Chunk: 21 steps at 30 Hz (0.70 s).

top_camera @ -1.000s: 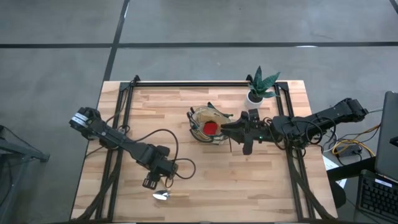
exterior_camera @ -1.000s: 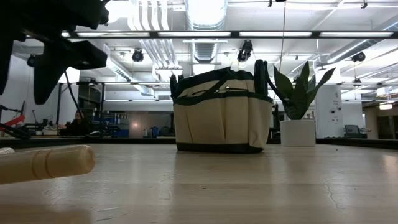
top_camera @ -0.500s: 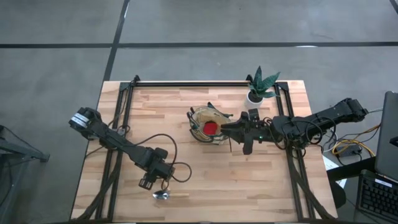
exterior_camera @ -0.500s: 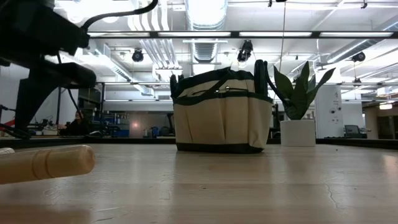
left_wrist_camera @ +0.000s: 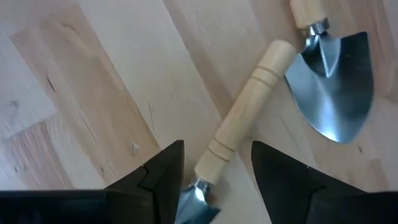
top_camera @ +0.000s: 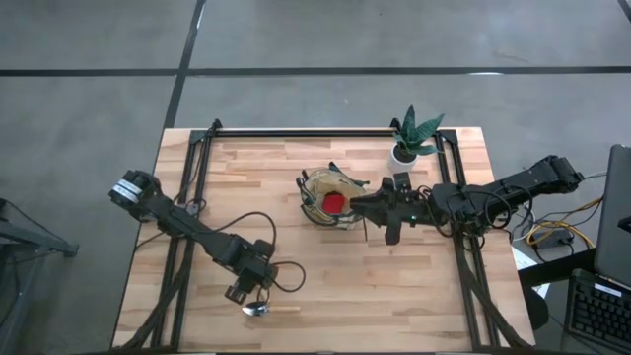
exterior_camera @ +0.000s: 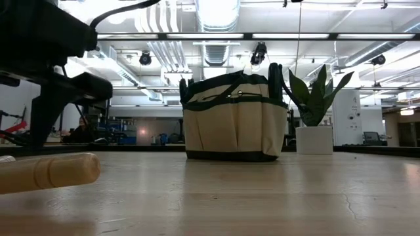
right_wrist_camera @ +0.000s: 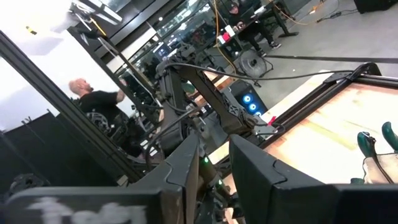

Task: Pick & Place Garden tools in Gardening bag
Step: Put the top trowel into the front bag pocket

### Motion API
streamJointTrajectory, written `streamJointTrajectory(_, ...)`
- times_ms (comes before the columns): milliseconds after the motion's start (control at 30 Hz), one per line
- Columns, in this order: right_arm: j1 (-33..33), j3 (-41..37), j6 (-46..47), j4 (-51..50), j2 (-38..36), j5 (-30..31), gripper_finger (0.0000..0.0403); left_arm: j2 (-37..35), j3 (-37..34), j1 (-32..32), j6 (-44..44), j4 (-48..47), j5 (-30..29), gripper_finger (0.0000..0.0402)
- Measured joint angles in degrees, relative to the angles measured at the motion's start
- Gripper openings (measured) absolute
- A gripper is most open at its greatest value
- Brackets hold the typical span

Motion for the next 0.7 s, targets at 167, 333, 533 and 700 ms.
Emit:
streamJointTrajectory(167,0.0,0.0,0.4,0.0,0.0,0.0,0.008,0.1,-2.7,0.0,1.6,3.5,-0.5,0.019)
streamJointTrajectory(333,0.0,0.0,0.8,0.0,0.0,0.0,0.0078,0.2,-5.6,0.0,1.6,7.0,-0.7,0.019)
streamJointTrajectory(533,0.0,0.0,1.2,0.2,0.0,0.0,0.0085,0.0,-7.1,0.0,0.9,9.2,-1.7,0.0188)
streamJointTrajectory(700,0.0,0.0,1.5,1.0,0.0,0.1,0.0083,0.1,-7.3,0.2,0.4,11.4,-2.7,0.0157)
